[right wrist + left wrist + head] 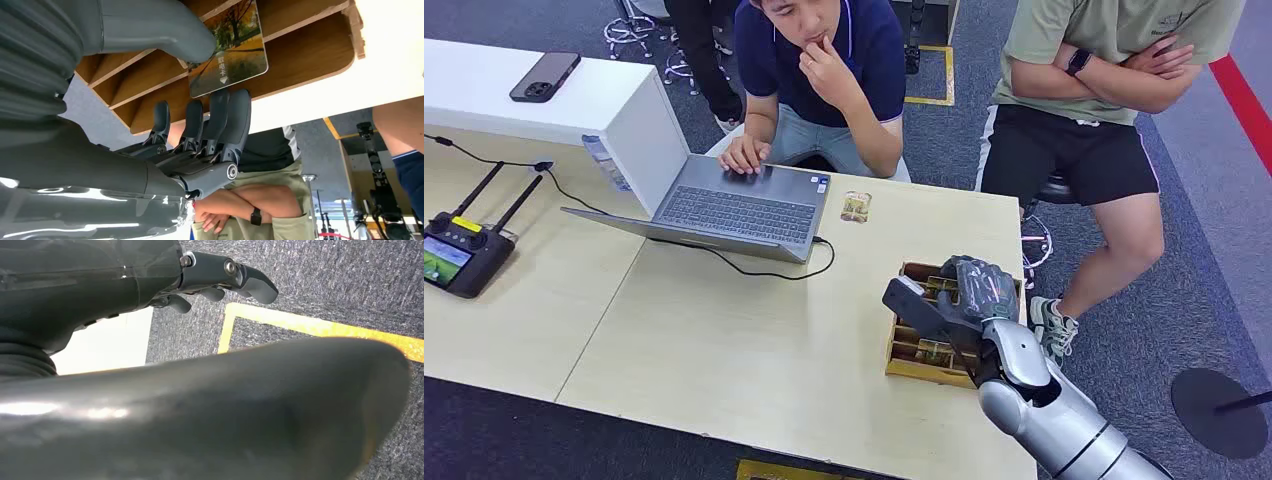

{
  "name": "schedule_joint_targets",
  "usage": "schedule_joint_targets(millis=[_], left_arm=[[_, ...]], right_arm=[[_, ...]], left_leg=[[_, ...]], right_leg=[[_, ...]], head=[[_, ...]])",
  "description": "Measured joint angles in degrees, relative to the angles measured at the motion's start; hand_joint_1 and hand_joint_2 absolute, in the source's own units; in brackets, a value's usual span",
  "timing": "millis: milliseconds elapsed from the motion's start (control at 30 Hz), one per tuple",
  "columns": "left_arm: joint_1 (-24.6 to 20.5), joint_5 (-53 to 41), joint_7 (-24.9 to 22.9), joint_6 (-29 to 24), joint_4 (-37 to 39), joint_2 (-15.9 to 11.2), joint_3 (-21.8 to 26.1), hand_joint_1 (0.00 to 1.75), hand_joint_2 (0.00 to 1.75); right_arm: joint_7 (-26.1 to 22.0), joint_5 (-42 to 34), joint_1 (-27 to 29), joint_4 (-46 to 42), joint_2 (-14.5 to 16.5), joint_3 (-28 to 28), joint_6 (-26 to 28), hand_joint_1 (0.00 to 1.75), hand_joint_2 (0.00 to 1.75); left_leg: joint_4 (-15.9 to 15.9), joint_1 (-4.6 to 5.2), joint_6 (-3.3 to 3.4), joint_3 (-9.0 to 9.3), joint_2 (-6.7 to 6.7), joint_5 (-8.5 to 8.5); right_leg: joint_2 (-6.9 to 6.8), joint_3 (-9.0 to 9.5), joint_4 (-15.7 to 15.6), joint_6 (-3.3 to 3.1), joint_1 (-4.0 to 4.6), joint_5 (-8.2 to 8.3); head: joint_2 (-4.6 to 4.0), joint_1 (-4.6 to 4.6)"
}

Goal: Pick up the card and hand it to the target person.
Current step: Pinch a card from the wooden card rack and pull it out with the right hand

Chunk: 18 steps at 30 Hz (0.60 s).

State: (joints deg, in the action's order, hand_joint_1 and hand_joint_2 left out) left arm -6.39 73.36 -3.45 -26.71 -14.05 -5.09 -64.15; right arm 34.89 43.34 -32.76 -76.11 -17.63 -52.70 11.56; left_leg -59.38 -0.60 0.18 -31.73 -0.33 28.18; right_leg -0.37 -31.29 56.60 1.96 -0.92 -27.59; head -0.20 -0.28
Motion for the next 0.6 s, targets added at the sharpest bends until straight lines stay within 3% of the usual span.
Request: schedule_joint_targets(millis=[600], left_arm=[[0.0,0.1,0.04,-0.17,0.0,0.1,0.0,0.0,0.0]], right_arm=[[0.5,0.49,0.03,-0.02,-0.97,0.25,-1.0,1.06,1.75]], left_leg=[[0.0,0.0,0.0,0.0,0.0,0.0]], right_leg=[[0.0,0.0,0.0,0.01,0.0,0.01]], head=[[0.0,0.0]])
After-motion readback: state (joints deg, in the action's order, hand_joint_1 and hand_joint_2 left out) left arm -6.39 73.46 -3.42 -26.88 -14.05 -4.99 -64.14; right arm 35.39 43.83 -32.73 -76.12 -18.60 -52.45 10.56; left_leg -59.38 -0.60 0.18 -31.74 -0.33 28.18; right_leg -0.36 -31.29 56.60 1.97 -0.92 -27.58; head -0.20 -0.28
